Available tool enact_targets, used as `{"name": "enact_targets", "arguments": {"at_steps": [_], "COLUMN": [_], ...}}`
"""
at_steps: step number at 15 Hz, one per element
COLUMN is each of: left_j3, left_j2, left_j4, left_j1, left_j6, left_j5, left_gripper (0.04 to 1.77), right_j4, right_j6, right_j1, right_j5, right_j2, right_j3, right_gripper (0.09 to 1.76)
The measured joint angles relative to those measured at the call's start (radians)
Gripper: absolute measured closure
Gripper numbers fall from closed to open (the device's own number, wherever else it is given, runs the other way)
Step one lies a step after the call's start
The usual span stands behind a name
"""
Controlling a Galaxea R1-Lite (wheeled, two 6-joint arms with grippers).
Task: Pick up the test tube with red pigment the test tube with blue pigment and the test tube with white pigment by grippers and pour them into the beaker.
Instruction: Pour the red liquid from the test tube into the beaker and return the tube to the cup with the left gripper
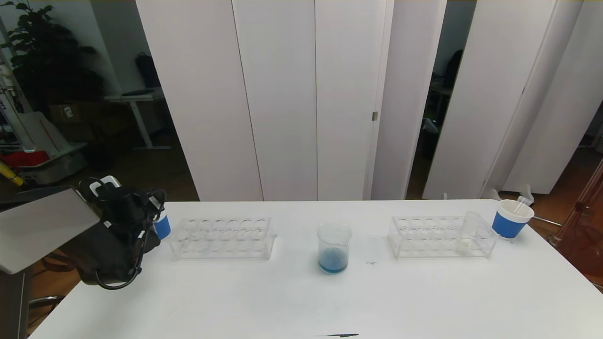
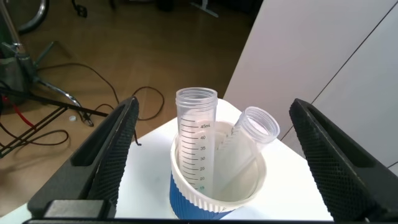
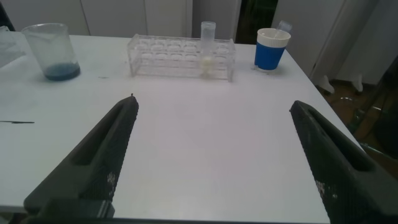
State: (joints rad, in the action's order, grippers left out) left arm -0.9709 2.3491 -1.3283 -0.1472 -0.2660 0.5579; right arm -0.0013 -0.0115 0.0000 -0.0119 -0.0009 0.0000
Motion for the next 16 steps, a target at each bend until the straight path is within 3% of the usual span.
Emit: {"name": "enact_targets", "arguments": {"at_steps": [3,8,12,16], "left_j3": [0.000,0.041,0.146,0.243], "left_j2": [-0.031,-0.167,-0.374,-0.624], "left_j4": [0.005,0.070,0.182,0.378], "left_j1": [0.004,0.016,0.027,0.064], "left_j6": [0.011,0.107,0.156,0.200], "left_j5": [-0.006,-0.040,-0.115,-0.136], "left_gripper": [0.08,0.08,0.08,0.08], "right_j4": [0.000,0.000,0.000,0.000], "right_j6": [0.000,0.000,0.000,0.000], "right_j1": [0.000,0.000,0.000,0.000], "right_j5": [0.000,0.000,0.000,0.000], "right_j2": [0.000,0.000,0.000,0.000], "right_j3": [0.000,0.000,0.000,0.000], "right_gripper": [0.10,0.10,0.10,0.10]}}
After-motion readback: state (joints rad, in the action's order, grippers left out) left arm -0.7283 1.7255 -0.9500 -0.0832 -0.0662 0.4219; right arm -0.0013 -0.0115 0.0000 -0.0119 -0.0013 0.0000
